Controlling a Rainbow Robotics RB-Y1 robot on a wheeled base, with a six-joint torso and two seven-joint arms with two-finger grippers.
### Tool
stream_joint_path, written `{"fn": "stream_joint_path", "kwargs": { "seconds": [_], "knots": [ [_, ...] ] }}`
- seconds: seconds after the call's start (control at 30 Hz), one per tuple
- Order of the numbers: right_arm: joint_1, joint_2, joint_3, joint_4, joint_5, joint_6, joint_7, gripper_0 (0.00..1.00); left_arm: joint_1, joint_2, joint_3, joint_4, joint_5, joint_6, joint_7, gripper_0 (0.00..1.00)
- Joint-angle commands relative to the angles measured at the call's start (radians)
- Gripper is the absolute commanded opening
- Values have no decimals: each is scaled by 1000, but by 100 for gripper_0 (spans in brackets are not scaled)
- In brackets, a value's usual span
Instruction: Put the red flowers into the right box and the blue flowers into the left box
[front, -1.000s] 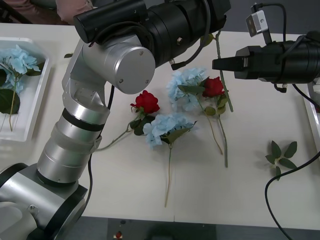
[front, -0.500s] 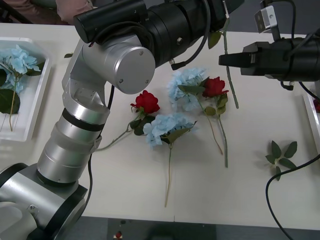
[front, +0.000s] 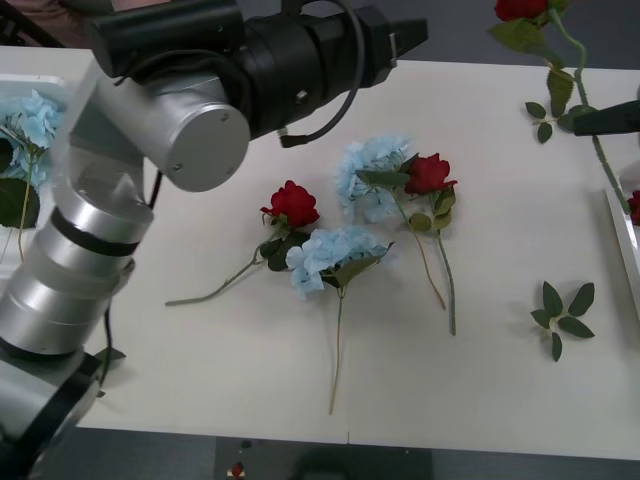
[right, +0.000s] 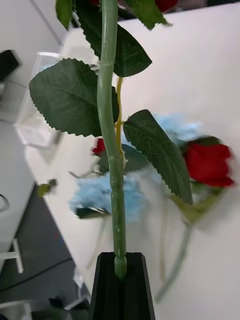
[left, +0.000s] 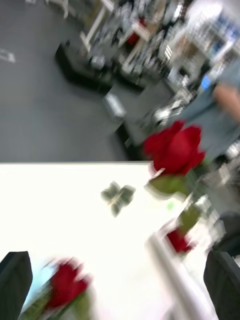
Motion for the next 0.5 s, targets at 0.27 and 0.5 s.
{"fn": "stream_joint_path", "kwargs": {
  "seconds": [0.27, 0.5],
  "knots": [
    [66, -240, -79, -23, 290, 44, -214, 0, 279, 394, 21, -267, 277, 113, -153, 100],
    [126, -285, -96, -21, 496, 45, -246, 0, 349, 432, 44, -209, 300, 219, -207, 100]
  ]
}}
